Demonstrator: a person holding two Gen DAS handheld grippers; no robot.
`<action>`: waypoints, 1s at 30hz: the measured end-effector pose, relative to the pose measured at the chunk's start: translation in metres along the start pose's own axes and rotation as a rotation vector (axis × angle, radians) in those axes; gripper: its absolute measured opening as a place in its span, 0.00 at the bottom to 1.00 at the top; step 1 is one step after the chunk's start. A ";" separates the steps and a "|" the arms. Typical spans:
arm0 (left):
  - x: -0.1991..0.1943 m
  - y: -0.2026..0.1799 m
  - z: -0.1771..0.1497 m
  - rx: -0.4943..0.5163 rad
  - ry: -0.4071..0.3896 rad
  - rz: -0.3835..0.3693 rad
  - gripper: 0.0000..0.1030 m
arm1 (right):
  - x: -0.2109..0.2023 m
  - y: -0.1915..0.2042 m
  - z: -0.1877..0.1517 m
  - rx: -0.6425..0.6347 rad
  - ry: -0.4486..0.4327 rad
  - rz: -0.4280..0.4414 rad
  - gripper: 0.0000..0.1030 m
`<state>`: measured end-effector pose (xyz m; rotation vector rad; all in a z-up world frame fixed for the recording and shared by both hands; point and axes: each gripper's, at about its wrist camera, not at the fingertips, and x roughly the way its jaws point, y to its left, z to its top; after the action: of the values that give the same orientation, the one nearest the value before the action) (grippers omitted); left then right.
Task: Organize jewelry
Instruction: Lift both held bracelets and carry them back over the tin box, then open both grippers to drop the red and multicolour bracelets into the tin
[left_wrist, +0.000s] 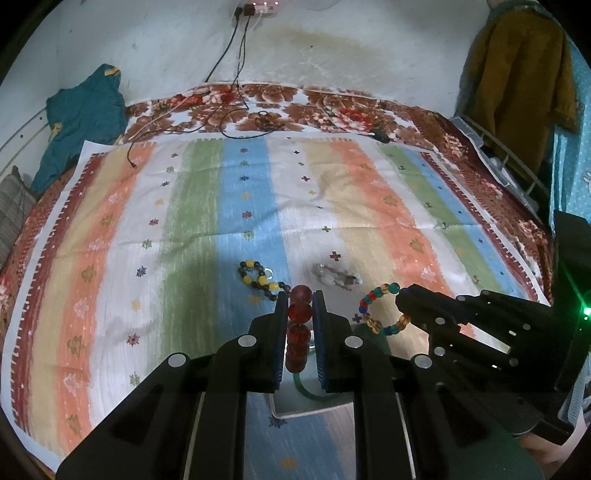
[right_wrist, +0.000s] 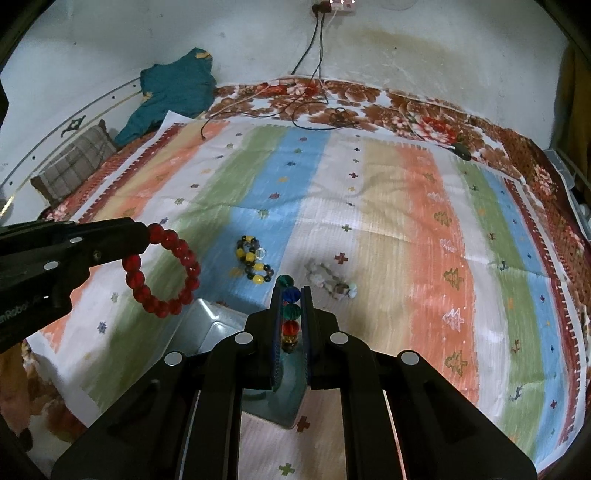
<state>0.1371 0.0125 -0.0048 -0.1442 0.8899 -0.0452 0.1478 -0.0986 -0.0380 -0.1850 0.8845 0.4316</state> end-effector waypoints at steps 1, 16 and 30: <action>-0.002 0.000 -0.002 -0.001 -0.002 -0.002 0.12 | 0.000 0.000 -0.001 0.000 0.002 0.001 0.10; -0.009 -0.005 -0.019 -0.010 0.018 -0.009 0.13 | 0.000 -0.004 -0.021 0.052 0.079 0.025 0.10; 0.001 0.021 -0.014 -0.079 0.029 0.038 0.18 | 0.008 -0.022 -0.019 0.095 0.097 -0.018 0.35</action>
<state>0.1265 0.0312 -0.0174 -0.2004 0.9234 0.0233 0.1488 -0.1219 -0.0565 -0.1268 0.9954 0.3651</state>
